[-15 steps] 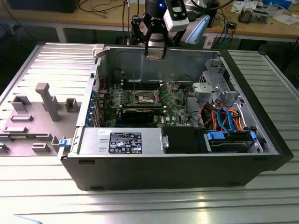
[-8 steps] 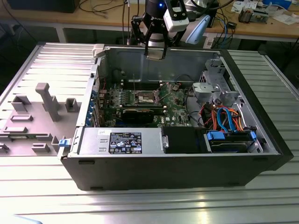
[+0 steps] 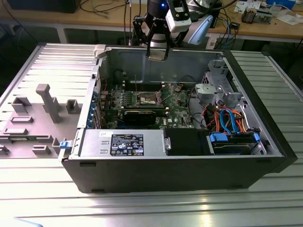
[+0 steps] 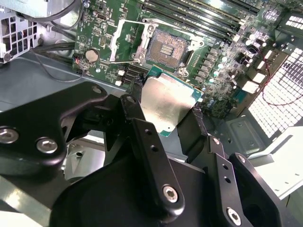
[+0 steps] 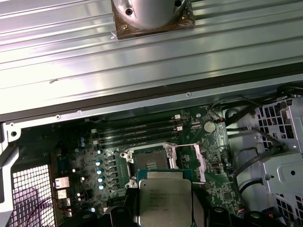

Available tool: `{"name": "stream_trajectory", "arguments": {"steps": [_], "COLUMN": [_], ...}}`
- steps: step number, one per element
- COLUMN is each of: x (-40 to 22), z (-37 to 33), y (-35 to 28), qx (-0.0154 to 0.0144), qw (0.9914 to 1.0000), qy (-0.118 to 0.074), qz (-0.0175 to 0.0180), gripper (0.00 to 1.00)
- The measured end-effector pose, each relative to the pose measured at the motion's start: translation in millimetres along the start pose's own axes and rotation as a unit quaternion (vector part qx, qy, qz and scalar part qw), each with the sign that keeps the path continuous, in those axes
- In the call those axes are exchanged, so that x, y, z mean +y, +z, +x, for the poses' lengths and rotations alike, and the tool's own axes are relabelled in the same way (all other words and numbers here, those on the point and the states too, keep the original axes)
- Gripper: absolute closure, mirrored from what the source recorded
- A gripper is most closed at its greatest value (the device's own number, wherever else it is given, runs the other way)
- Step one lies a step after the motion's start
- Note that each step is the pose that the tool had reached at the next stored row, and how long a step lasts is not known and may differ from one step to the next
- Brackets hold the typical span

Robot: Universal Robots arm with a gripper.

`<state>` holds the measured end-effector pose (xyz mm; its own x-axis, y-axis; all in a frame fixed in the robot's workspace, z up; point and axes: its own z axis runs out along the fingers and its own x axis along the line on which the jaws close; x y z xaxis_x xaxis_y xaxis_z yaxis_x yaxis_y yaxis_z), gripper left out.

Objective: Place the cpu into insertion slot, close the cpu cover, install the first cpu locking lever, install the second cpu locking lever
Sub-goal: 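Place the cpu into insertion slot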

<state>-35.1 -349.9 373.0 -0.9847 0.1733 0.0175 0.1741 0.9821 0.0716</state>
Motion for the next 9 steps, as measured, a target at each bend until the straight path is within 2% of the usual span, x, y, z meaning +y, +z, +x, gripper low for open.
{"name": "stream_trajectory", "arguments": {"steps": [2,6,9], "x": [0.0,-0.1,-0.1], "z": [0.0,0.0,0.0], "y": [0.3,1.2,1.3], "qx": [-0.0005,-0.0027,-0.0032], "qw": [0.99998,0.99943,0.99922], "qy": [0.006,0.034,0.039], "qz": [0.0000,0.0008,0.0013], "gripper": [0.46,0.46,0.46]}}
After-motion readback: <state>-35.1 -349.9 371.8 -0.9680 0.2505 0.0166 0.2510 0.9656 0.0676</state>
